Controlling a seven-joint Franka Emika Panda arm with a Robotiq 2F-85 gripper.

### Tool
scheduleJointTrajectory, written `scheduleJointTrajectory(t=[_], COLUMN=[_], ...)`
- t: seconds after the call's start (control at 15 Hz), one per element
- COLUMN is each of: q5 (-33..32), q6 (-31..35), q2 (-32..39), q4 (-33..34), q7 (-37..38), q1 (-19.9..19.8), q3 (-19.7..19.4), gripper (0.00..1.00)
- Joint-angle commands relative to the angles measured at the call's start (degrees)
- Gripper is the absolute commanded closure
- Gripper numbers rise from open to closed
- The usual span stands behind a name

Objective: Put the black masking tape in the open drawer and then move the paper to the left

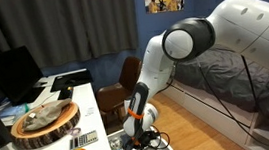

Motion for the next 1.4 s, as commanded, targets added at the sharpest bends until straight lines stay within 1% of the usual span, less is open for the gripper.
scheduleJointTrajectory(t=[0.0,0.2,0.47,0.8,0.93,1.13,1.2,1.27,1.33], q5=[-0.7,-0.7,-1.5,-3.8,-5.9,-9.1,-9.8,-8.5,-8.6], q6=[1.8,4.1,5.6,2.8,2.0,0.8,1.4,1.5,1.5], q2=[-1.0,-3.8,-8.8,-11.6,-11.5,-9.9,-9.4,-9.8,-9.7], q4=[-0.9,-4.0,-9.1,-12.2,-12.7,-11.6,-10.8,-10.9,-10.9], q7=[-1.0,-0.7,1.3,4.5,6.3,8.2,8.2,6.8,7.0], q1=[2.4,4.7,10.2,19.1,23.3,28.2,28.8,25.9,26.6], q3=[-1.8,-3.3,-7.6,-14.7,-17.8,-20.5,-20.4,-18.6,-18.7], gripper=[1.00,1.00,1.00,1.00,1.00,1.00,1.00,1.00,0.99])
